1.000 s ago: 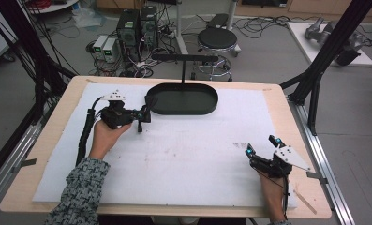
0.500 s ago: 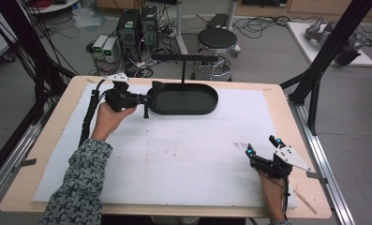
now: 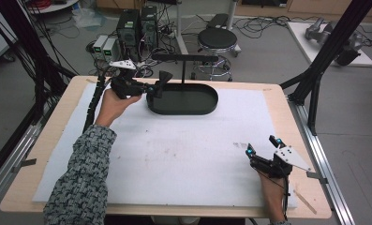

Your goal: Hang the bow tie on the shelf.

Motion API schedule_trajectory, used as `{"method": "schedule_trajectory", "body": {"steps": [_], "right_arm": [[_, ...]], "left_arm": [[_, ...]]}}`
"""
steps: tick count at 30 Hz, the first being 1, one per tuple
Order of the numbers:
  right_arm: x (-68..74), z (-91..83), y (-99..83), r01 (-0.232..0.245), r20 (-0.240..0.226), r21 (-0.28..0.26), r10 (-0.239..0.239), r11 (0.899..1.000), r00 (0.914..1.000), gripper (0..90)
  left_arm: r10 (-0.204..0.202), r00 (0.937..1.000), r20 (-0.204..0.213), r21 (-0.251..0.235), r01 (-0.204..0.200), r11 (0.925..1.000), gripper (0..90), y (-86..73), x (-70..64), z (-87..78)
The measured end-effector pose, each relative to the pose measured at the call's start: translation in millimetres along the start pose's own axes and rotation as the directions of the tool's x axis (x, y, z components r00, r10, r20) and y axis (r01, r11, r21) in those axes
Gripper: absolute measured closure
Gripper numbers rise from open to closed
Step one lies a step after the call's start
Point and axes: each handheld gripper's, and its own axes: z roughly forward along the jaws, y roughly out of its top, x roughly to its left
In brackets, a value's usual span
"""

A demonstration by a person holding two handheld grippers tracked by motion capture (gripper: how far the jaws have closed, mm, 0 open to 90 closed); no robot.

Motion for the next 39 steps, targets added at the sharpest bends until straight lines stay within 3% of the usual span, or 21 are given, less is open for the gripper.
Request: {"method": "schedule_trajectory", "body": {"steps": [3, 6, 17, 26, 33, 39], "right_arm": [[0.1, 0.2, 0.1, 0.007, 0.001, -0.001, -0.007, 1.0, 1.0, 10.7], [0.2, 0.2, 0.1, 0.006, 0.002, 0.0, -0.006, 1.0, 1.0, 10.6], [1.5, 0.3, 0.1, 0.006, 0.009, 0.003, -0.006, 1.0, 0.9999, 10.7], [1.4, 0.5, 0.2, 0.01, 0.005, 0.001, -0.01, 1.0, 0.9999, 10.7], [1.6, 0.3, 0.0, 0.004, 0.005, 0.001, -0.004, 1.0, 1.0, 10.7], [1.2, 0.5, 0.0, 0.014, 0.004, -0.001, -0.014, 1.0, 0.9999, 10.7]], "left_arm": [[-0.004, 0.9999, 0.016, -0.032, 0.005, 0.9995, 83.8, 1.9, 4.2, -1.0], [0.001, 1.0, 0.005, -0.01, -0.001, 0.9999, 83.7, 5.7, 6.9, 0.6], [0.052, 0.9986, 0.013, -0.01, -0.052, 0.9986, 83.7, 31.4, 8.7, 9.7], [0.04, 0.9991, 0.012, -0.021, -0.04, 0.999, 83.7, 45.3, 18.5, 17.2], [0.039, 0.9989, -0.027, 0.025, -0.038, 0.999, 83.6, 52.9, 25.9, 28.7], [0.017, 0.9979, -0.062, -0.017, -0.018, 0.9997, 83.6, 53.3, 35.5, 24.7]]}}
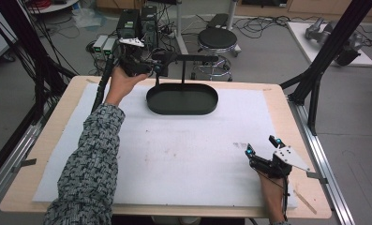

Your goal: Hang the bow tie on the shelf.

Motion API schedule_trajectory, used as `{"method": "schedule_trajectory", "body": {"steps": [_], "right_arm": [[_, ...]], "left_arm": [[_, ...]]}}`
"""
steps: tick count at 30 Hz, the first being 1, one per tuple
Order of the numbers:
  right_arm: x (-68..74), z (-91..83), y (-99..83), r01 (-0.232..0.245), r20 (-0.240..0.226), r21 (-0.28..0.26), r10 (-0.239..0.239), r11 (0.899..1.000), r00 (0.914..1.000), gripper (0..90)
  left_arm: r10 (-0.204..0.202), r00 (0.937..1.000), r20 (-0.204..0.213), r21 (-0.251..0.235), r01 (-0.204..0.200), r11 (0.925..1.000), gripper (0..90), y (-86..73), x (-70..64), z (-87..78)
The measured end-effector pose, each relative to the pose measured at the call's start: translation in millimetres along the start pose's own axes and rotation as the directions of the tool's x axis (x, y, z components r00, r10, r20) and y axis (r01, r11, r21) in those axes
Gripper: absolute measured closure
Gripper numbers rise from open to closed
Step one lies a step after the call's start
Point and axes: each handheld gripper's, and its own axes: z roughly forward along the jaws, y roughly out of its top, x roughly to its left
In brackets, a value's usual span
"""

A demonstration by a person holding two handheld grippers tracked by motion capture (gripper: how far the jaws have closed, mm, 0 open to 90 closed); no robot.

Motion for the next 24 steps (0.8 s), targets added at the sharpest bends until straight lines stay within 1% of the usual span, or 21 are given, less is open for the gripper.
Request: {"method": "schedule_trajectory", "body": {"steps": [2, 8, 10, 12, 13, 17, 22, 23, 24], "right_arm": [[0.0, 0.0, 0.0, 0.001, 0.0, 0.0, -0.001, 1.0, 1.0, 10.7], [0.3, 0.2, 0.0, 0.005, 0.005, 0.002, -0.005, 1.0, 1.0, 10.7], [0.7, 0.1, 0.0, 0.003, 0.005, 0.004, -0.003, 1.0, 1.0, 10.7], [0.5, 0.2, 0.0, 0.009, 0.004, 0.002, -0.009, 1.0, 1.0, 10.7], [0.5, 0.2, 0.0, 0.009, 0.005, 0.003, -0.009, 1.0, 0.9999, 10.7], [0.5, 0.2, 0.0, 0.01, 0.005, 0.003, -0.01, 1.0, 0.9999, 10.7], [0.6, 0.2, 0.0, 0.009, 0.003, 0.003, -0.009, 1.0, 1.0, 10.6], [0.6, 0.2, 0.1, 0.007, 0.001, 0.002, -0.007, 1.0, 1.0, 10.7], [0.6, 0.2, 0.1, 0.007, 0.0, 0.002, -0.007, 1.0, 1.0, 10.7]], "left_arm": [[-0.004, 0.9998, -0.019, -0.009, 0.004, 1.0, 83.6, -0.4, 3.7, -3.2], [-0.025, 0.998, -0.058, -0.039, 0.022, 0.999, 83.4, 0.1, 9.9, -13.5], [-0.029, 0.9964, -0.08, -0.042, 0.025, 0.9988, 83.3, 0.4, 11.8, -16.3], [-0.039, 0.9954, -0.087, -0.054, 0.034, 0.998, 83.3, 0.0, 13.7, -18.5], [-0.044, 0.9951, -0.089, -0.056, 0.04, 0.9977, 83.3, -0.3, 14.4, -18.9], [-0.031, 0.9946, -0.099, -0.049, 0.026, 0.9985, 83.1, -1.0, 15.4, -18.3], [-0.039, 0.9936, -0.107, -0.052, 0.033, 0.9981, 82.7, -4.0, 20.4, -16.1], [-0.049, 0.9941, -0.097, -0.063, 0.043, 0.9971, 82.5, -4.3, 21.5, -16.9], [-0.056, 0.9955, -0.077, -0.083, 0.049, 0.9954, 82.5, -4.3, 22.6, -18.2]]}}
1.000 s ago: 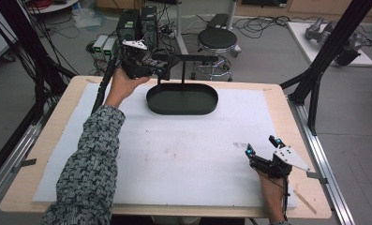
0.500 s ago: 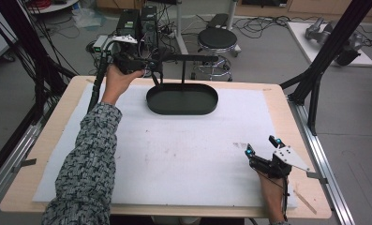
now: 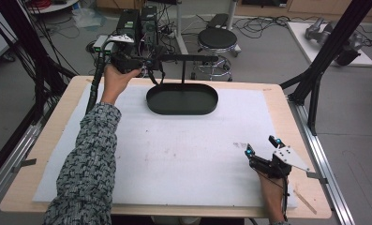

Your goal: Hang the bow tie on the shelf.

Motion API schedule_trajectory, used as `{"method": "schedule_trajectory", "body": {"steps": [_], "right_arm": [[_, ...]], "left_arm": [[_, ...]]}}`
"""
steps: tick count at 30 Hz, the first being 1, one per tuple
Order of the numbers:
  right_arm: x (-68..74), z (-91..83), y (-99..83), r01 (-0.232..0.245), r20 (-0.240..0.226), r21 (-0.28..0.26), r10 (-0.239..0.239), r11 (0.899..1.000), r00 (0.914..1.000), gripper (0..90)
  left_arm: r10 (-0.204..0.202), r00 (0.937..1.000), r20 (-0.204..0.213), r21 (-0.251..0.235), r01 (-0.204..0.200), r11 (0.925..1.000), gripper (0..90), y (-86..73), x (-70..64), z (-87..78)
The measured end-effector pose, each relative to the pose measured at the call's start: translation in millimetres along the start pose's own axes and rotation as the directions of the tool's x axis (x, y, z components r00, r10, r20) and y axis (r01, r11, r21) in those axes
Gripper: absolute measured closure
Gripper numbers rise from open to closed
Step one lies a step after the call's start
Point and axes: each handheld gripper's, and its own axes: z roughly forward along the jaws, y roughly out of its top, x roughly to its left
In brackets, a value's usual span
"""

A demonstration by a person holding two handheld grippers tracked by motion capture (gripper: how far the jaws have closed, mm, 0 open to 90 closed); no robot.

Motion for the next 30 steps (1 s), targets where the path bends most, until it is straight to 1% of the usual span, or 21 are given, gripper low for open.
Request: {"method": "schedule_trajectory", "body": {"steps": [1, 3, 7, 8, 10, 11, 13, 15, 16, 19, 20, 21, 22, 26, 27, 30], "right_arm": [[0.2, 0.1, 0.0, -0.001, 0.002, 0.0, 0.001, 1.0, 1.0, 10.7], [0.3, 0.3, -0.1, -0.002, 0.0, -0.002, 0.002, 1.0, 1.0, 10.7], [0.0, 0.0, 0.0, -0.004, 0.0, 0.002, 0.004, 1.0, 1.0, 10.7], [-0.1, 0.1, 0.1, -0.003, -0.001, 0.001, 0.003, 1.0, 1.0, 10.7], [0.1, 0.1, 0.0, -0.003, -0.001, 0.001, 0.003, 1.0, 1.0, 10.7], [0.1, 0.1, 0.0, -0.003, -0.001, 0.002, 0.003, 1.0, 1.0, 10.7], [0.1, 0.1, 0.0, -0.003, -0.001, 0.002, 0.003, 1.0, 1.0, 10.7], [0.0, 0.1, 0.0, -0.003, -0.001, 0.002, 0.003, 1.0, 1.0, 10.6], [0.1, 0.2, 0.0, -0.001, -0.002, 0.001, 0.001, 1.0, 1.0, 10.7], [0.2, 0.3, 0.1, -0.003, -0.002, 0.0, 0.003, 1.0, 1.0, 10.7], [0.3, 0.1, 0.0, -0.004, -0.003, 0.003, 0.004, 1.0, 1.0, 10.7], [0.1, 0.2, 0.1, -0.001, -0.002, 0.001, 0.001, 1.0, 1.0, 10.7], [0.0, 0.2, 0.0, -0.002, -0.003, 0.001, 0.002, 1.0, 1.0, 10.7], [0.5, 0.2, 0.0, -0.005, -0.003, 0.002, 0.005, 1.0, 1.0, 10.7], [0.6, 0.3, 0.1, -0.005, -0.002, 0.002, 0.005, 1.0, 1.0, 10.7], [0.7, 0.2, 0.1, -0.005, 0.0, 0.004, 0.005, 1.0, 1.0, 10.7]], "left_arm": [[-0.004, 1.0, 0.007, -0.018, 0.004, 0.9998, 82.4, 0.6, 0.2, -0.7], [0.002, 1.0, -0.003, -0.033, -0.002, 0.9995, 82.4, 2.0, -0.3, -1.3], [-0.004, 0.9997, 0.026, -0.064, 0.006, 0.9979, 82.4, 1.4, 0.6, 2.2], [-0.009, 0.9993, 0.038, -0.066, 0.011, 0.9977, 82.4, 0.7, 0.5, 3.9], [-0.006, 0.9985, 0.054, -0.068, 0.009, 0.9977, 82.5, -0.3, -0.9, 8.6], [0.002, 0.9981, 0.061, -0.063, 0.001, 0.998, 82.5, -0.8, -1.9, 11.2], [0.006, 0.9964, 0.084, -0.064, 0.0, 0.9979, 82.5, -2.2, -4.3, 16.7], [0.019, 0.9958, 0.09, -0.065, -0.013, 0.9978, 82.5, -3.1, -6.2, 21.1], [0.018, 0.9959, 0.089, -0.069, -0.012, 0.9975, 82.5, -3.6, -6.4, 22.7], [0.002, 0.9936, 0.113, -0.088, 0.008, 0.9961, 82.6, -4.8, -4.8, 24.9], [0.008, 0.9946, 0.104, -0.082, 0.001, 0.9966, 82.6, -5.0, -4.6, 25.4], [0.014, 0.9965, 0.082, -0.071, -0.008, 0.9974, 82.7, -5.3, -4.3, 25.6], [0.012, 0.9975, 0.069, -0.065, -0.007, 0.9978, 82.8, -5.8, -3.2, 25.5], [-0.003, 0.9969, 0.078, -0.07, 0.008, 0.9975, 82.7, -6.3, 2.1, 18.9], [0.004, 0.9968, 0.08, -0.068, 0.001, 0.9977, 82.6, -6.1, 2.8, 17.1], [0.012, 0.9982, 0.059, -0.054, -0.009, 0.9985, 82.7, -5.3, 4.8, 11.3]]}}
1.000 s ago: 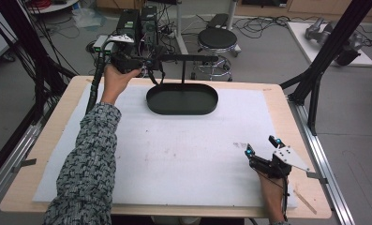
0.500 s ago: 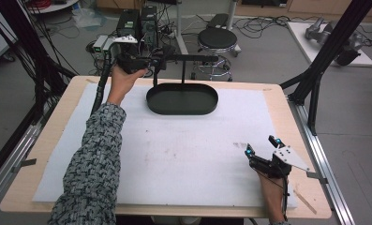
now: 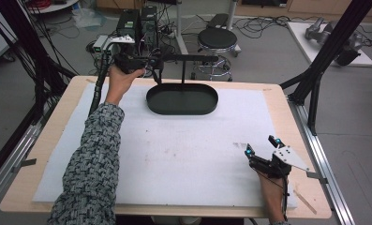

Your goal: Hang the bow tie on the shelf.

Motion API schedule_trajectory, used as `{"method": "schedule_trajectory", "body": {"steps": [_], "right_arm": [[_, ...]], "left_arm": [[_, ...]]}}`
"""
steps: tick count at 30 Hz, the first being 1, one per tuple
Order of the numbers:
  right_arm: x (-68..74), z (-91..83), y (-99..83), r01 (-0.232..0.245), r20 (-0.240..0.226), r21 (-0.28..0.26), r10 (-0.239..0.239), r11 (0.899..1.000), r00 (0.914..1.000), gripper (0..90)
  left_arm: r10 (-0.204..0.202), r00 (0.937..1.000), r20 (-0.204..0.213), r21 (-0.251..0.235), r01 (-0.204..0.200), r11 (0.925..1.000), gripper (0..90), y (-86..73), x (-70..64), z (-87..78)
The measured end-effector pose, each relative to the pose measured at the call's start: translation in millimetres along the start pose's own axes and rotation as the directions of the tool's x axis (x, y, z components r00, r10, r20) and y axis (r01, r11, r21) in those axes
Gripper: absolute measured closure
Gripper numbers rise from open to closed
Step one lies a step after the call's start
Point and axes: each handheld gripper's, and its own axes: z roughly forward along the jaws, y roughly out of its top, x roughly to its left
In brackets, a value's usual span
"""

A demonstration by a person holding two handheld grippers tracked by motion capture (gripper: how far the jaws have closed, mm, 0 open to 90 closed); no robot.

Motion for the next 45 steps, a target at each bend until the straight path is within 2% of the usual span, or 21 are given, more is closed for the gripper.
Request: {"method": "schedule_trajectory", "body": {"steps": [4, 10, 15, 21, 26, 32, 36, 45], "right_arm": [[0.2, 0.1, 0.0, 0.0, 0.0, -0.001, 0.0, 1.0, 1.0, 10.7], [0.0, 0.0, 0.0, 0.004, 0.0, 0.001, -0.004, 1.0, 1.0, 10.7], [0.0, 0.0, 0.0, 0.004, 0.0, 0.001, -0.004, 1.0, 1.0, 10.7], [0.0, 0.1, 0.0, 0.005, 0.0, 0.001, -0.005, 1.0, 1.0, 10.7], [-0.2, 0.2, 0.0, 0.009, 0.0, -0.001, -0.009, 1.0, 1.0, 10.7], [-0.1, 0.2, 0.1, 0.007, -0.001, 0.0, -0.007, 1.0, 1.0, 10.7], [0.0, 0.2, 0.1, 0.007, 0.0, 0.0, -0.007, 1.0, 1.0, 10.6], [0.1, 0.2, 0.1, 0.01, 0.0, 0.002, -0.01, 1.0, 1.0, 10.7]], "left_arm": [[-0.002, 0.9995, -0.03, 0.014, 0.002, 0.9999, 82.6, -2.9, 4.4, -5.1], [-0.008, 0.9989, -0.046, 0.016, 0.008, 0.9998, 82.2, -12.6, 10.9, -9.7], [0.013, 0.9981, -0.06, 0.028, -0.011, 0.9995, 81.9, -17.9, 12.5, -8.8], [0.046, 0.9955, -0.083, 0.031, -0.044, 0.9986, 80.9, -22.8, 10.0, -3.4], [0.062, 0.9936, -0.094, 0.06, -0.056, 0.9966, 79.7, -25.7, 8.7, 2.4], [0.075, 0.9913, -0.108, 0.07, -0.067, 0.9953, 76.6, -26.2, 7.0, 4.9], [0.077, 0.9918, -0.102, 0.068, -0.07, 0.9952, 75.2, -27.2, 6.4, 4.5], [0.091, 0.9898, -0.11, 0.06, -0.085, 0.9946, 66.0, -26.0, 3.8, -1.5]]}}
